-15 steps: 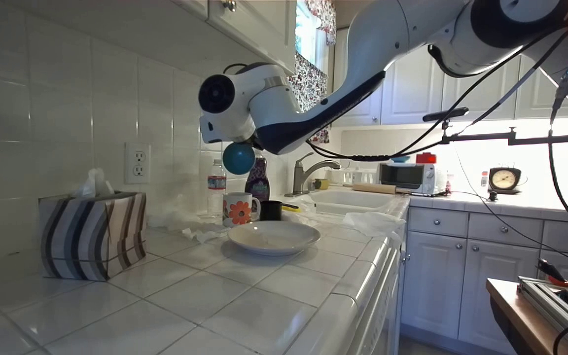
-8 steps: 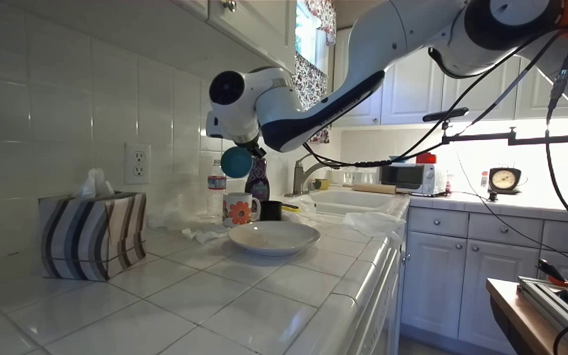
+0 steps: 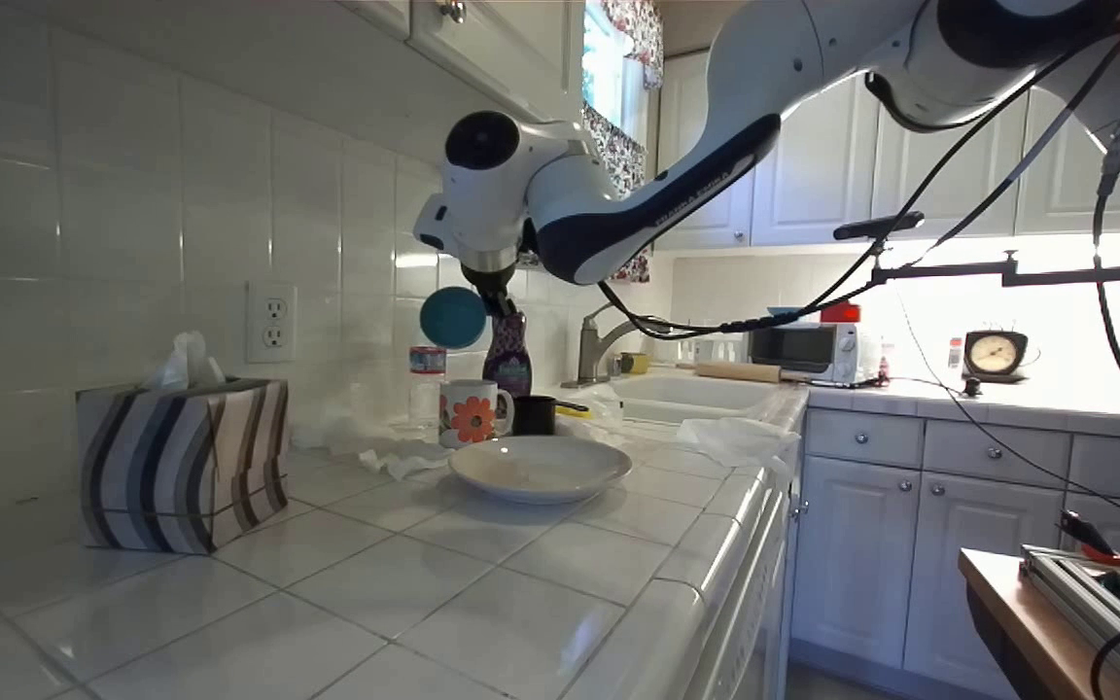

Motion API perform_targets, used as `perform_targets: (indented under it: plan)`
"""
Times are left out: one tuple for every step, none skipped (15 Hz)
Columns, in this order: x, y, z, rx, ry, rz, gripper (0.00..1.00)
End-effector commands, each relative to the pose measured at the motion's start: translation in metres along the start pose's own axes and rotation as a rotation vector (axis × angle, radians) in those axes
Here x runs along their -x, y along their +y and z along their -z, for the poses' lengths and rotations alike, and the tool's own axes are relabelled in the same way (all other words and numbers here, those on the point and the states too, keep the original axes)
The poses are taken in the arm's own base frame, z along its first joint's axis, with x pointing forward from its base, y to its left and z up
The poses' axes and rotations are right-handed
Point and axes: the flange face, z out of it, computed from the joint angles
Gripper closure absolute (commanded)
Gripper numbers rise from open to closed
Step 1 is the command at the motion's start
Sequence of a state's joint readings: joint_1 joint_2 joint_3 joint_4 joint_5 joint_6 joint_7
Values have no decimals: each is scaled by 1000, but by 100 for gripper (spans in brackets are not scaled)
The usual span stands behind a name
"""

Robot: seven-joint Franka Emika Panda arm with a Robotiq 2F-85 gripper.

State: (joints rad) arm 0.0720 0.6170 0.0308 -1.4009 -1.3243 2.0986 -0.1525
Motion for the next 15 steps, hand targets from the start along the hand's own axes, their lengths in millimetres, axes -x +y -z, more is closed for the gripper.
perform_targets:
  plan:
    - [21, -15, 10, -70, 65, -106, 97]
    - [24, -19, 12, -79, 72, -129, 97]
    - [27, -24, 14, -89, 82, -152, 97]
    - [32, -28, 18, -96, 89, -172, 97]
    - [36, -32, 22, -101, 92, -193, 97]
    - [40, -37, 26, -106, 101, -211, 97]
    - [44, -40, 29, -106, 102, -226, 97]
    - [50, -42, 33, -105, 103, -239, 97]
    - [56, -45, 36, -103, 104, -249, 97]
    - [65, -48, 39, -101, 108, -263, 97]
    - [73, -52, 41, -104, 119, -275, 97]
    - [83, -58, 43, -111, 131, -295, 97]
    - [91, -63, 43, -118, 144, -310, 97]
    - [100, -68, 44, -127, 158, -325, 97]
    - [110, -76, 44, -137, 170, -338, 97]
